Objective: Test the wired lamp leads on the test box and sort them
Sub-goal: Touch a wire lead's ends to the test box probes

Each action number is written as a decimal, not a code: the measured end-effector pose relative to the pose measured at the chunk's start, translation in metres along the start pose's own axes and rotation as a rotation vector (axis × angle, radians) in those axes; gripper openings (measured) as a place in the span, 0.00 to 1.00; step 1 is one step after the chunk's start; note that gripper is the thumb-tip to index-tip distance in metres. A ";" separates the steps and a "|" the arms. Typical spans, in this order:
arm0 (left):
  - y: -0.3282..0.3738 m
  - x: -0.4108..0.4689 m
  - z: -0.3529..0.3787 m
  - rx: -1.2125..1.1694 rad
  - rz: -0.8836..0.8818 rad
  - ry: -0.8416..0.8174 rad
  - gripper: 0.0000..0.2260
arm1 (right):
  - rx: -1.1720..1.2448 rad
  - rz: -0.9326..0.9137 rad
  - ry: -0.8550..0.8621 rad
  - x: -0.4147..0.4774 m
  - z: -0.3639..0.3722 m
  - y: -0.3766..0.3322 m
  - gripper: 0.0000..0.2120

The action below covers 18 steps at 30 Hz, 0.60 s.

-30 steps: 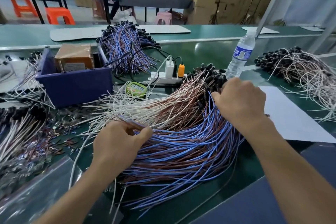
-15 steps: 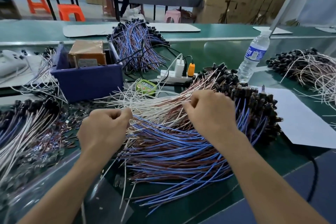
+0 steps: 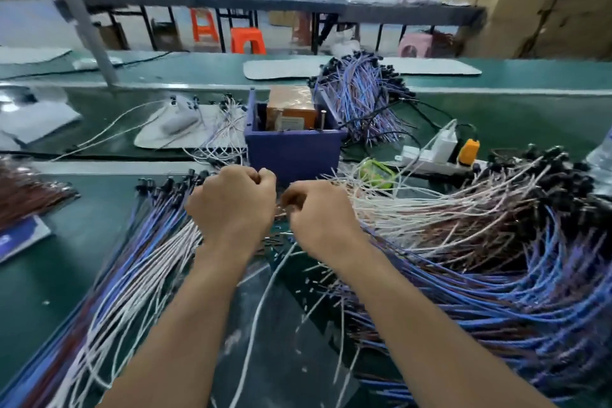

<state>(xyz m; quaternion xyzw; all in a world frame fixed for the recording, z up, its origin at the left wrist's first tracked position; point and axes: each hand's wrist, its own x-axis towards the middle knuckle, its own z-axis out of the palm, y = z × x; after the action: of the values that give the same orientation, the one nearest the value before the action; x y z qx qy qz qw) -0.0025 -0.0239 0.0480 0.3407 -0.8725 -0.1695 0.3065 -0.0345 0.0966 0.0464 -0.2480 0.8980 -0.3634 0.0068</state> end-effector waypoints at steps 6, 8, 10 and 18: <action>-0.048 0.054 -0.031 0.275 -0.102 -0.209 0.11 | 0.233 -0.029 -0.089 0.024 0.050 -0.035 0.12; -0.077 0.069 -0.041 0.335 -0.175 -0.252 0.10 | 0.302 -0.020 -0.107 0.025 0.064 -0.040 0.12; -0.103 0.075 -0.044 0.348 -0.235 -0.227 0.08 | 0.353 -0.012 -0.128 0.024 0.076 -0.040 0.12; -0.139 0.066 -0.014 0.250 -0.275 -0.141 0.09 | 0.426 0.024 -0.135 0.025 0.082 -0.027 0.13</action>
<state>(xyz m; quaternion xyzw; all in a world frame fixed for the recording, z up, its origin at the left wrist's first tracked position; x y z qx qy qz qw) 0.0368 -0.1702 0.0158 0.4794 -0.8513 -0.1238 0.1737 -0.0285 0.0157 0.0081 -0.2540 0.8013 -0.5273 0.1237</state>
